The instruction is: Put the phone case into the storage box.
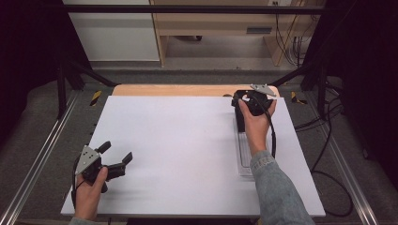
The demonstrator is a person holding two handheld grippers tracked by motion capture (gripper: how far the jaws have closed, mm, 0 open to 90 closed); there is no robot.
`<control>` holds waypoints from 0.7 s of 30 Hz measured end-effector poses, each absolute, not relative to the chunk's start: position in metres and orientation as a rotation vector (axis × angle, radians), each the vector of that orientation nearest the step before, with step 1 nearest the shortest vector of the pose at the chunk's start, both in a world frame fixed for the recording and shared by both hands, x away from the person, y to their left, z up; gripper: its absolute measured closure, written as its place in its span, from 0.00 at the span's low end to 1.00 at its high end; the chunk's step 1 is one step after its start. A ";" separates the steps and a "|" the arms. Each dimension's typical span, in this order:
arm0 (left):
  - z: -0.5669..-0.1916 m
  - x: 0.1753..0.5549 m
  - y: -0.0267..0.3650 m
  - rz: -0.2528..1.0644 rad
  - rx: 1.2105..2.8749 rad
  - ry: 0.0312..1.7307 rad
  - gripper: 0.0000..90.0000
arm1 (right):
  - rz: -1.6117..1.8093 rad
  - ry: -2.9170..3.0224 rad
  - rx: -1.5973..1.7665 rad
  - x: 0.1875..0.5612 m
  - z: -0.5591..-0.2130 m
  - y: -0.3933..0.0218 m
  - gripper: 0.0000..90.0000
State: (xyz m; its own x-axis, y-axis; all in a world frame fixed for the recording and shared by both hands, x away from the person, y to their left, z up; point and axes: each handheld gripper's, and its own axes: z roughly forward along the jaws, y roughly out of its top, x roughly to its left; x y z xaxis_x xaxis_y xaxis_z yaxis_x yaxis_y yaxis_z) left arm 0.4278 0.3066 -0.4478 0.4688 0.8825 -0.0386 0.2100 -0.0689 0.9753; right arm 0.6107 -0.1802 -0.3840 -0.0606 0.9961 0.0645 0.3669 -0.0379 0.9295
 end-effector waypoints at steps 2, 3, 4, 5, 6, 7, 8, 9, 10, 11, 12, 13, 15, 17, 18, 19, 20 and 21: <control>-0.448 0.428 0.307 0.734 1.572 0.979 0.04 | 1.111 1.522 1.478 0.609 -0.382 -0.180 0.07; -0.448 0.428 0.307 0.734 1.572 0.979 0.04 | 1.111 1.522 1.478 0.609 -0.382 -0.180 0.07; -0.448 0.428 0.306 0.727 1.573 0.976 0.04 | 1.114 1.524 1.474 0.608 -0.381 -0.180 0.08; -0.448 0.428 0.306 0.728 1.573 0.976 0.04 | 1.118 1.522 1.474 0.607 -0.380 -0.179 0.08; -0.448 0.428 0.306 0.728 1.573 0.975 0.04 | 1.120 1.522 1.471 0.607 -0.379 -0.180 0.08; -0.448 0.428 0.306 0.728 1.572 0.976 0.04 | 1.122 1.524 1.469 0.606 -0.379 -0.180 0.08; -0.448 0.428 0.307 0.735 1.572 0.978 0.04 | 1.122 1.526 1.464 0.606 -0.378 -0.180 0.08; -0.448 0.428 0.307 0.734 1.572 0.979 0.04 | 1.126 1.528 1.462 0.605 -0.377 -0.180 0.08; -0.448 0.428 0.307 0.735 1.572 0.979 0.04 | 1.129 1.529 1.462 0.604 -0.377 -0.180 0.08; -0.448 0.428 0.307 0.735 1.572 0.979 0.04 | 1.131 1.528 1.459 0.604 -0.376 -0.180 0.08; -0.448 0.428 0.307 0.735 1.571 0.979 0.04 | 1.137 1.532 1.454 0.602 -0.374 -0.181 0.08; -0.448 0.428 0.307 0.734 1.571 0.979 0.04 | 1.137 1.532 1.454 0.602 -0.374 -0.181 0.08; -0.448 0.428 0.306 0.731 1.572 0.978 0.04 | 1.145 1.533 1.456 0.601 -0.373 -0.181 0.08; -0.448 0.428 0.305 0.724 1.573 0.973 0.04 | 1.153 1.542 1.447 0.598 -0.370 -0.181 0.08; -0.448 0.428 0.305 0.724 1.574 0.972 0.04 | 1.153 1.542 1.447 0.598 -0.370 -0.181 0.08; -0.448 0.428 0.305 0.724 1.575 0.972 0.04 | 1.155 1.545 1.444 0.597 -0.370 -0.181 0.08; -0.448 0.427 0.306 0.725 1.573 0.972 0.04 | 1.161 1.549 1.440 0.597 -0.369 -0.181 0.08; -0.448 0.427 0.306 0.732 1.572 0.975 0.04 | 1.165 1.554 1.439 0.596 -0.369 -0.181 0.08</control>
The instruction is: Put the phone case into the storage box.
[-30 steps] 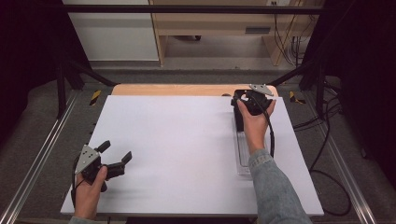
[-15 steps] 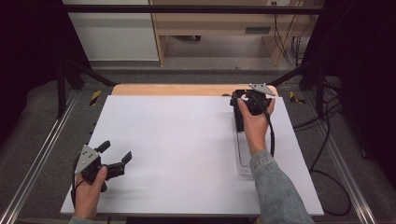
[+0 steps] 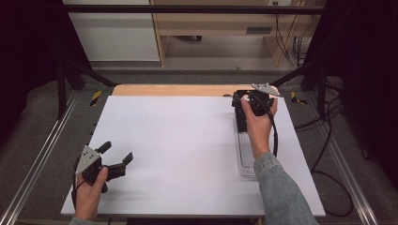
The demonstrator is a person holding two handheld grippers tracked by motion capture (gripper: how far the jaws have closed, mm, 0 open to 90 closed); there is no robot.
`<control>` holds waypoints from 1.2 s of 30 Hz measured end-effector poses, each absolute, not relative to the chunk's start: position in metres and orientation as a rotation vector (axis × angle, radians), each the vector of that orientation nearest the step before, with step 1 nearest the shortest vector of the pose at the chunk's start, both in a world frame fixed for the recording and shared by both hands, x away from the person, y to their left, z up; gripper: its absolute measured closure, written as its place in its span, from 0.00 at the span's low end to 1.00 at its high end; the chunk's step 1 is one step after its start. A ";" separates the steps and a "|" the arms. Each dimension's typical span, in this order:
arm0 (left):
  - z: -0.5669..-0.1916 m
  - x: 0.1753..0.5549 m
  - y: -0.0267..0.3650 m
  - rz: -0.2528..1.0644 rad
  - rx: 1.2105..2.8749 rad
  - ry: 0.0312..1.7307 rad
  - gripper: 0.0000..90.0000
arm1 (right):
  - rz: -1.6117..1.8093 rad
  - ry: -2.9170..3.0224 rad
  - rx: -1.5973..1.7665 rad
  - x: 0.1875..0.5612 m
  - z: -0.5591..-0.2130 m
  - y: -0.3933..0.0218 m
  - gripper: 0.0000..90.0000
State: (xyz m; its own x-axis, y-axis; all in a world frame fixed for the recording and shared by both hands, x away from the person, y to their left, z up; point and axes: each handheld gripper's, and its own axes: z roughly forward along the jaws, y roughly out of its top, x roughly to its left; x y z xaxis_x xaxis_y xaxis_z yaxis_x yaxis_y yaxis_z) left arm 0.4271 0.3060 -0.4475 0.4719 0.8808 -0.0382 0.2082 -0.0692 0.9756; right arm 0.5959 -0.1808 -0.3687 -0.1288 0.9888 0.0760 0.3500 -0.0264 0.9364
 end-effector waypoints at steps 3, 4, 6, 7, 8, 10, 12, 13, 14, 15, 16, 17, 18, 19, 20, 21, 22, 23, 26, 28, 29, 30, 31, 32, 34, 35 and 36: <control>-0.448 0.427 0.306 0.728 1.572 0.974 0.04 | 1.176 1.562 1.427 0.594 -0.367 -0.180 0.09; -0.448 0.427 0.307 0.728 1.571 0.974 0.04 | 1.181 1.564 1.425 0.594 -0.367 -0.180 0.09; -0.448 0.427 0.307 0.734 1.570 0.976 0.04 | 1.193 1.568 1.425 0.594 -0.367 -0.180 0.09; -0.448 0.427 0.307 0.733 1.570 0.977 0.04 | 1.195 1.569 1.426 0.593 -0.366 -0.179 0.09; -0.448 0.427 0.307 0.733 1.570 0.977 0.04 | 1.198 1.572 1.424 0.593 -0.366 -0.179 0.09; -0.448 0.427 0.307 0.732 1.570 0.976 0.04 | 1.204 1.577 1.422 0.592 -0.365 -0.179 0.09; -0.447 0.427 0.307 0.732 1.569 0.977 0.04 | 1.217 1.578 1.429 0.591 -0.364 -0.179 0.10; -0.448 0.427 0.307 0.731 1.570 0.977 0.04 | 1.227 1.580 1.431 0.591 -0.364 -0.179 0.10; -0.448 0.427 0.306 0.731 1.570 0.977 0.04 | 1.232 1.580 1.433 0.591 -0.363 -0.180 0.10; -0.448 0.427 0.306 0.731 1.571 0.976 0.04 | 1.233 1.581 1.432 0.590 -0.363 -0.180 0.10; -0.448 0.427 0.306 0.723 1.572 0.973 0.04 | 1.231 1.581 1.429 0.589 -0.362 -0.180 0.10; -0.448 0.427 0.306 0.723 1.572 0.974 0.04 | 1.231 1.582 1.429 0.589 -0.362 -0.180 0.10; -0.448 0.427 0.306 0.730 1.570 0.976 0.04 | 1.232 1.582 1.429 0.588 -0.361 -0.181 0.11; -0.448 0.427 0.306 0.730 1.570 0.976 0.04 | 1.232 1.582 1.426 0.587 -0.360 -0.181 0.11; -0.448 0.427 0.306 0.728 1.570 0.977 0.04 | 1.234 1.580 1.425 0.587 -0.360 -0.182 0.11; -0.448 0.427 0.306 0.726 1.572 0.977 0.04 | 1.233 1.584 1.424 0.586 -0.359 -0.183 0.11; -0.448 0.427 0.305 0.726 1.573 0.977 0.04 | 1.232 1.583 1.422 0.585 -0.358 -0.183 0.11; -0.448 0.427 0.305 0.720 1.573 0.974 0.04 | 1.232 1.583 1.421 0.584 -0.357 -0.184 0.11; -0.448 0.426 0.304 0.726 1.573 0.974 0.04 | 1.234 1.587 1.414 0.582 -0.355 -0.185 0.12; -0.448 0.427 0.304 0.726 1.575 0.974 0.04 | 1.236 1.590 1.409 0.580 -0.354 -0.185 0.12; -0.448 0.427 0.304 0.726 1.576 0.973 0.04 | 1.237 1.592 1.404 0.579 -0.353 -0.186 0.12; -0.448 0.427 0.304 0.720 1.575 0.971 0.04 | 1.238 1.596 1.400 0.579 -0.353 -0.186 0.12; -0.448 0.427 0.304 0.720 1.576 0.971 0.04 | 1.240 1.599 1.396 0.578 -0.352 -0.186 0.12; -0.448 0.426 0.304 0.726 1.576 0.974 0.04 | 1.243 1.599 1.392 0.577 -0.351 -0.185 0.12; -0.448 0.426 0.304 0.725 1.574 0.975 0.04 | 1.247 1.600 1.390 0.576 -0.350 -0.185 0.12; -0.448 0.426 0.304 0.725 1.574 0.976 0.04 | 1.247 1.605 1.386 0.575 -0.349 -0.185 0.13; -0.448 0.426 0.304 0.724 1.573 0.976 0.04 | 1.246 1.606 1.384 0.575 -0.349 -0.185 0.13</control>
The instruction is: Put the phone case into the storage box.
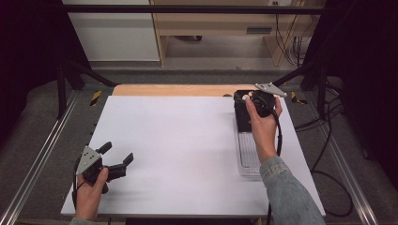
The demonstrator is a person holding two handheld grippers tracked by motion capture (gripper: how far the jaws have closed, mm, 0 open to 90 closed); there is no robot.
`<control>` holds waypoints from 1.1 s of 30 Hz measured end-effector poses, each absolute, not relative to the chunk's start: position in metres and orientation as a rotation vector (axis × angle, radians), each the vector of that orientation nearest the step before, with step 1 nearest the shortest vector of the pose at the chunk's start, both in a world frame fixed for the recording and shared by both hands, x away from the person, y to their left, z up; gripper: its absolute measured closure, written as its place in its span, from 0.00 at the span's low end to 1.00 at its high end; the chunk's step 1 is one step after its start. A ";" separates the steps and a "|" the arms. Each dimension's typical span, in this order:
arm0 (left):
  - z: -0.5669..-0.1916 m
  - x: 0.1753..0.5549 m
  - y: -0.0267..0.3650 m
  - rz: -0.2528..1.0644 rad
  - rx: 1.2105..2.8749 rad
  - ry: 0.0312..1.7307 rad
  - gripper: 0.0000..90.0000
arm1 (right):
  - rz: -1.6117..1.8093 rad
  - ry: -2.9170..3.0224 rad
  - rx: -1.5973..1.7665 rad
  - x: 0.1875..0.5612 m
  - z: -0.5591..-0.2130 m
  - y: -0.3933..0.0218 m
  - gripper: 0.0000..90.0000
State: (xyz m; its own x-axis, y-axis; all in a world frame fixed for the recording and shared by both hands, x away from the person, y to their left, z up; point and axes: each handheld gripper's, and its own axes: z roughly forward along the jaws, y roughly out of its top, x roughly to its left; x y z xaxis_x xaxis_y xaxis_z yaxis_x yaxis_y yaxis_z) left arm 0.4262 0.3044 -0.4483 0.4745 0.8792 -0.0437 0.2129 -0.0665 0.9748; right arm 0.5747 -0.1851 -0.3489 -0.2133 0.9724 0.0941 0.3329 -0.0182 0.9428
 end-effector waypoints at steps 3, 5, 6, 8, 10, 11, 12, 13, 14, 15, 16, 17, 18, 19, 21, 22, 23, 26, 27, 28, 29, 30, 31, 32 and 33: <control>-0.448 0.426 0.305 0.726 1.572 0.976 0.04 | 1.246 1.612 1.366 0.572 -0.347 -0.185 0.13; -0.448 0.426 0.305 0.724 1.572 0.976 0.04 | 1.250 1.613 1.358 0.571 -0.345 -0.185 0.13; -0.448 0.426 0.305 0.723 1.572 0.976 0.04 | 1.255 1.612 1.354 0.570 -0.345 -0.185 0.13; -0.449 0.426 0.305 0.722 1.573 0.977 0.04 | 1.256 1.618 1.340 0.568 -0.344 -0.185 0.13; -0.449 0.426 0.305 0.722 1.571 0.978 0.04 | 1.261 1.626 1.329 0.567 -0.343 -0.185 0.12; -0.448 0.427 0.305 0.721 1.571 0.978 0.04 | 1.264 1.627 1.323 0.566 -0.342 -0.185 0.12; -0.448 0.427 0.305 0.721 1.570 0.979 0.04 | 1.265 1.630 1.317 0.566 -0.342 -0.185 0.11; -0.448 0.427 0.305 0.721 1.570 0.980 0.03 | 1.268 1.634 1.308 0.565 -0.341 -0.184 0.10; -0.448 0.428 0.305 0.722 1.568 0.980 0.04 | 1.271 1.637 1.303 0.565 -0.341 -0.184 0.10; -0.449 0.428 0.305 0.722 1.570 0.980 0.04 | 1.272 1.639 1.298 0.564 -0.340 -0.184 0.09; -0.449 0.428 0.306 0.722 1.570 0.980 0.03 | 1.275 1.643 1.290 0.564 -0.339 -0.184 0.08; -0.449 0.428 0.306 0.722 1.570 0.981 0.03 | 1.280 1.648 1.285 0.563 -0.339 -0.183 0.07; -0.449 0.428 0.306 0.714 1.566 0.981 0.04 | 1.286 1.653 1.271 0.562 -0.337 -0.183 0.07; -0.449 0.428 0.306 0.714 1.566 0.981 0.03 | 1.286 1.653 1.271 0.562 -0.337 -0.183 0.07; -0.448 0.429 0.305 0.714 1.566 0.981 0.04 | 1.289 1.659 1.258 0.561 -0.336 -0.183 0.06; -0.448 0.429 0.305 0.713 1.566 0.982 0.03 | 1.293 1.660 1.254 0.560 -0.335 -0.183 0.06; -0.449 0.429 0.305 0.712 1.568 0.982 0.04 | 1.297 1.663 1.250 0.559 -0.335 -0.183 0.06; -0.448 0.429 0.304 0.719 1.571 0.980 0.03 | 1.302 1.671 1.231 0.556 -0.333 -0.184 0.06; -0.448 0.429 0.304 0.720 1.571 0.979 0.03 | 1.304 1.677 1.225 0.555 -0.332 -0.184 0.06; -0.448 0.429 0.304 0.720 1.573 0.979 0.03 | 1.305 1.679 1.217 0.554 -0.331 -0.184 0.06; -0.449 0.429 0.304 0.720 1.574 0.980 0.03 | 1.307 1.683 1.211 0.553 -0.330 -0.185 0.06; -0.449 0.429 0.304 0.720 1.574 0.981 0.03 | 1.309 1.685 1.207 0.552 -0.330 -0.185 0.06; -0.449 0.429 0.304 0.720 1.574 0.982 0.03 | 1.312 1.686 1.205 0.552 -0.330 -0.185 0.06; -0.449 0.429 0.304 0.720 1.573 0.983 0.03 | 1.315 1.689 1.203 0.551 -0.329 -0.186 0.06; -0.449 0.429 0.304 0.720 1.573 0.984 0.03 | 1.318 1.695 1.200 0.551 -0.329 -0.186 0.06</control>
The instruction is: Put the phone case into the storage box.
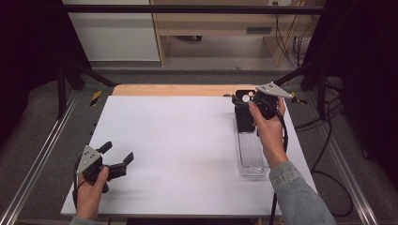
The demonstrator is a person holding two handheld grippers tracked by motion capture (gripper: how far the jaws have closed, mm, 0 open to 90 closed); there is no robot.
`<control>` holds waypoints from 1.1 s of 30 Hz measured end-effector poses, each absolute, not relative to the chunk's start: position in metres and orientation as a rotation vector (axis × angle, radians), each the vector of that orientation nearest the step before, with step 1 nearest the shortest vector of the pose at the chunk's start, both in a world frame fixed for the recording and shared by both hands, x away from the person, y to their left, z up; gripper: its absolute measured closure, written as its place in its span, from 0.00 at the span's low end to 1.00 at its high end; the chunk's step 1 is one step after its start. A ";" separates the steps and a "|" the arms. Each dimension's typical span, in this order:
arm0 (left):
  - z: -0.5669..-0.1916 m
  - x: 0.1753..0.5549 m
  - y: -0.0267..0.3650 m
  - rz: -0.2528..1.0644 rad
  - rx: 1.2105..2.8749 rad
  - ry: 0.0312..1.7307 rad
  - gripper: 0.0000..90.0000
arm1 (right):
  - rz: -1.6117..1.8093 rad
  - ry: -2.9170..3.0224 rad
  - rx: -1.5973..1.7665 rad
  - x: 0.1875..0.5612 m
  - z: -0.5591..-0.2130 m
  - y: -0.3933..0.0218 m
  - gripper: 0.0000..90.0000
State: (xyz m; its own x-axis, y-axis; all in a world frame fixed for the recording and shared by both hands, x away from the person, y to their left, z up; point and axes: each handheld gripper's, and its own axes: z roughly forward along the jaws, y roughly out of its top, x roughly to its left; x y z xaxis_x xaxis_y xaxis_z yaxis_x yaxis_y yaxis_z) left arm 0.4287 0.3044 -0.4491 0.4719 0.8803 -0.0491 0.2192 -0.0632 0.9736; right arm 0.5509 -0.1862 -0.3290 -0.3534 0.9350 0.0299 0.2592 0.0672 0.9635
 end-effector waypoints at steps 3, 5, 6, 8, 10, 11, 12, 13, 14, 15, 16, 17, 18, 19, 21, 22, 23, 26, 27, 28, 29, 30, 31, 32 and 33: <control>-0.449 0.429 0.305 0.721 1.573 0.984 0.03 | 1.319 1.711 1.190 0.549 -0.328 -0.187 0.06; -0.449 0.428 0.305 0.721 1.572 0.984 0.03 | 1.322 1.717 1.182 0.548 -0.328 -0.188 0.06; -0.449 0.429 0.304 0.713 1.571 0.984 0.03 | 1.322 1.717 1.182 0.548 -0.328 -0.188 0.06; -0.450 0.429 0.304 0.712 1.570 0.986 0.03 | 1.327 1.719 1.180 0.546 -0.327 -0.187 0.06; -0.450 0.429 0.304 0.718 1.575 0.984 0.03 | 1.328 1.724 1.175 0.546 -0.327 -0.188 0.06; -0.450 0.428 0.304 0.717 1.576 0.983 0.03 | 1.326 1.727 1.172 0.546 -0.327 -0.188 0.06; -0.450 0.428 0.303 0.718 1.579 0.980 0.03 | 1.326 1.728 1.171 0.546 -0.327 -0.188 0.06; -0.450 0.428 0.303 0.718 1.583 0.977 0.03 | 1.328 1.726 1.173 0.545 -0.328 -0.189 0.06; -0.450 0.428 0.303 0.718 1.585 0.977 0.03 | 1.327 1.727 1.173 0.545 -0.328 -0.189 0.06; -0.450 0.427 0.304 0.719 1.584 0.978 0.03 | 1.325 1.726 1.173 0.544 -0.329 -0.189 0.06; -0.450 0.426 0.304 0.710 1.581 0.977 0.03 | 1.324 1.727 1.174 0.544 -0.330 -0.189 0.06; -0.450 0.426 0.304 0.717 1.580 0.979 0.03 | 1.322 1.730 1.172 0.543 -0.330 -0.189 0.06; -0.450 0.425 0.305 0.718 1.578 0.980 0.03 | 1.322 1.728 1.177 0.542 -0.331 -0.189 0.06; -0.450 0.424 0.305 0.715 1.580 0.979 0.03 | 1.322 1.726 1.176 0.541 -0.331 -0.189 0.06; -0.449 0.424 0.305 0.717 1.579 0.979 0.03 | 1.327 1.723 1.179 0.540 -0.332 -0.190 0.06; -0.449 0.424 0.305 0.717 1.579 0.979 0.03 | 1.331 1.720 1.179 0.539 -0.332 -0.191 0.06; -0.449 0.424 0.305 0.715 1.580 0.979 0.03 | 1.333 1.722 1.177 0.539 -0.333 -0.191 0.06; -0.449 0.424 0.304 0.711 1.583 0.977 0.03 | 1.340 1.727 1.168 0.537 -0.333 -0.192 0.06; -0.449 0.424 0.304 0.701 1.584 0.973 0.03 | 1.342 1.730 1.165 0.536 -0.333 -0.192 0.06; -0.449 0.422 0.304 0.705 1.588 0.971 0.03 | 1.345 1.729 1.164 0.536 -0.333 -0.192 0.06; -0.448 0.421 0.303 0.704 1.591 0.967 0.03 | 1.346 1.728 1.159 0.535 -0.333 -0.193 0.06; -0.448 0.421 0.303 0.695 1.592 0.960 0.03 | 1.350 1.728 1.157 0.534 -0.333 -0.193 0.06; -0.448 0.419 0.303 0.693 1.593 0.955 0.03 | 1.350 1.728 1.152 0.534 -0.333 -0.193 0.06; -0.448 0.418 0.303 0.693 1.596 0.952 0.03 | 1.355 1.724 1.151 0.533 -0.333 -0.194 0.06; -0.448 0.417 0.303 0.692 1.599 0.948 0.03 | 1.357 1.722 1.149 0.532 -0.333 -0.194 0.06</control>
State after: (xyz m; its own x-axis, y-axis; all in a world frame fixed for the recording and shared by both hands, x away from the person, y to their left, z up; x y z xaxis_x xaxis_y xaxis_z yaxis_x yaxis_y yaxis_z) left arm 0.4173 0.3033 -0.4477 0.5094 0.8594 -0.0439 0.2208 -0.0812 0.9719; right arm 0.5324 -0.1939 -0.3335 -0.4009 0.9158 0.0245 0.2379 0.0782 0.9681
